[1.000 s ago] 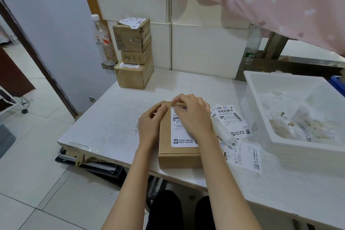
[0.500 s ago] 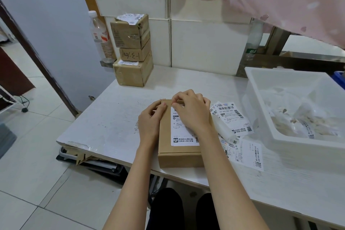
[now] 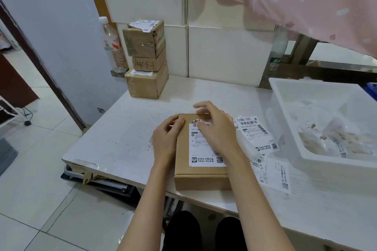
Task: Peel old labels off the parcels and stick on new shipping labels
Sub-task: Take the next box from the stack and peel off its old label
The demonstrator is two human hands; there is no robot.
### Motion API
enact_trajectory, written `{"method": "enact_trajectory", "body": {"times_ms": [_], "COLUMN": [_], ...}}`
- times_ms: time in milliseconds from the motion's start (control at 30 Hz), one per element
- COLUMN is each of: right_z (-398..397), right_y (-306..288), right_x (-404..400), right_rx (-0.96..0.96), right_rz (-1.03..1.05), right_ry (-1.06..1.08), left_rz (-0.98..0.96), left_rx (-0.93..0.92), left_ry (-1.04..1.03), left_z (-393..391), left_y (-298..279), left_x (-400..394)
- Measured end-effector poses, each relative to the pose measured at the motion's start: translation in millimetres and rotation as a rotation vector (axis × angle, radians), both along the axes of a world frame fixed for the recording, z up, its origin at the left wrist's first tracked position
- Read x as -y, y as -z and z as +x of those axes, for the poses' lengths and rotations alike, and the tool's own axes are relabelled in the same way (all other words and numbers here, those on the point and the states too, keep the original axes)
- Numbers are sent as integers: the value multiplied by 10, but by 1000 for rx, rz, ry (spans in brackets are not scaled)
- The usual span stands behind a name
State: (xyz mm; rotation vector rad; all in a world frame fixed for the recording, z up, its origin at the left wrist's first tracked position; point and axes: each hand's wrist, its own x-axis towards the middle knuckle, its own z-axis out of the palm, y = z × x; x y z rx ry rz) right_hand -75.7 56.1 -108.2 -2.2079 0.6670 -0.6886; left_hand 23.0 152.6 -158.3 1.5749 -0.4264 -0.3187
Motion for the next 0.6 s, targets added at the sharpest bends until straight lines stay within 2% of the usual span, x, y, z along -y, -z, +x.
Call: {"method": "enact_trajectory", "body": {"times_ms": [100,400,600], "right_z": [2,81,69], "right_y": [28,69,82], "right_x": [-17,-15,32], "right_rx": [54,-144,-202], "right_rz": [-11,-324,-303], "right_ry": [84,98,8], "left_rz": [-22,-23,-27], "left_rx": [-2,0,-5], "left_ry": [-7,-4,-9], "left_z": [9,4,12], "left_y": [8,-5,1], "left_x": [1,4,9]}}
